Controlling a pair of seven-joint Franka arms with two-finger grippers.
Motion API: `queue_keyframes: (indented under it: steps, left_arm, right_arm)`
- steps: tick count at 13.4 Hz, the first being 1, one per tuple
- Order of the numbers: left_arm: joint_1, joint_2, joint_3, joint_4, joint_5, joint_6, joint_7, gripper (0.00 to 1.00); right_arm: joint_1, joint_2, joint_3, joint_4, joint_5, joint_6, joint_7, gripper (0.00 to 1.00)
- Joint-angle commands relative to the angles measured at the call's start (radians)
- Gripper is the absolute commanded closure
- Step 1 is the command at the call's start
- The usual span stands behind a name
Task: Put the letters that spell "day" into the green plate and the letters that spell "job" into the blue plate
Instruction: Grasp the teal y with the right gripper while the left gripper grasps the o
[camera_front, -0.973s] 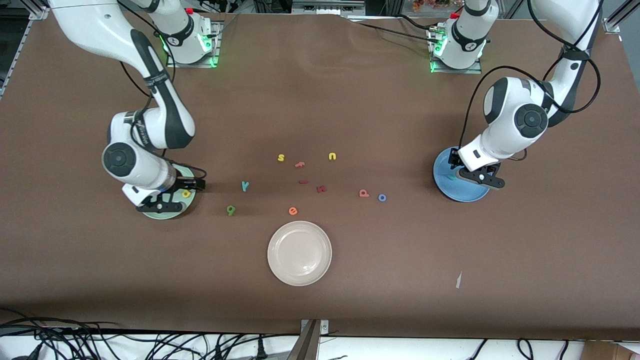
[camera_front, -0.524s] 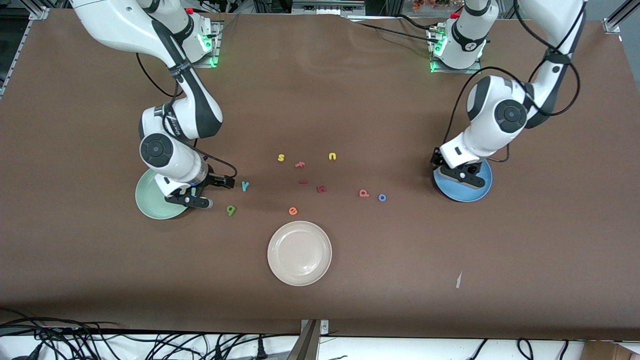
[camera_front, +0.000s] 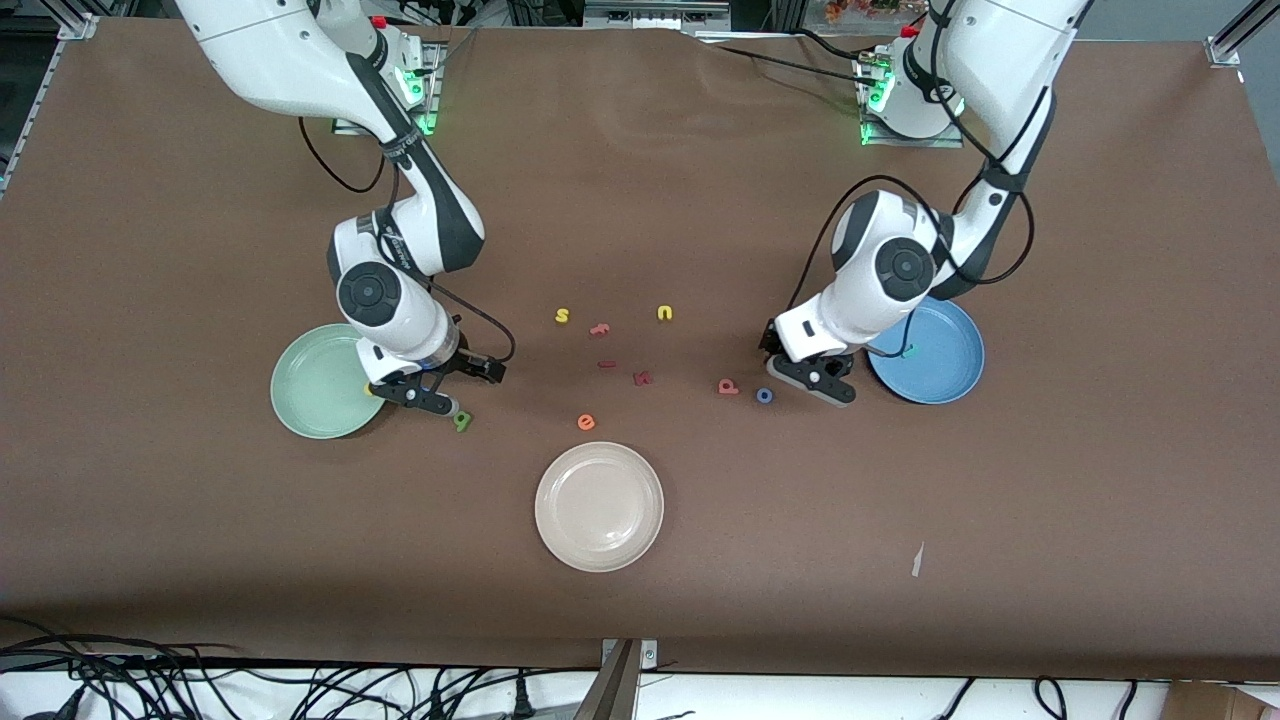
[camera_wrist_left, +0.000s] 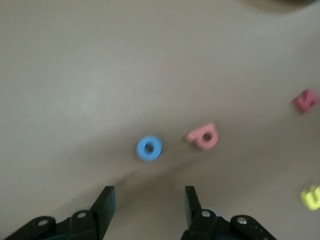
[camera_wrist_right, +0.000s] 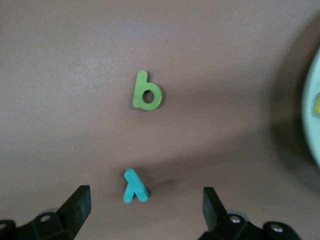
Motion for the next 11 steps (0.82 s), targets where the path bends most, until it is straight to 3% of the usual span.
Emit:
queue_keyframes:
  steps: [1,4,6,8,9,11]
  left_arm:
    - [-0.036,0.067,0.036,0.079,-0.025,0.021,-0.001,0.35]
    - [-0.067,0.104,0.047,0.078,-0.025,0.076,-0.003,0.35]
    - [-0.079,0.116,0.065,0.076,-0.025,0.076,-0.003,0.35]
    - [-0.09,0.116,0.073,0.075,-0.025,0.076,-0.003,0.35]
    - [-0.093,0.118,0.078,0.073,-0.025,0.076,-0.003,0.35]
    - [-0.111,0.127,0.093,0.076,-0.025,0.076,-0.003,0.35]
  right_arm:
    - [0.024,0.043,0.0,0.044,0.0,0.007,0.053,0.01]
    - [0.027,0.069,0.0,0.055,0.0,0.017,0.056,0.07]
    - [0.03,0.077,0.0,0.055,0.0,0.017,0.056,0.18]
    - [0.03,0.085,0.002,0.055,0.001,0.033,0.056,0.29]
    - [0.03,0.088,0.002,0.055,0.001,0.035,0.057,0.41]
    - [0.03,0.088,0.002,0.055,0.001,0.034,0.056,0.55]
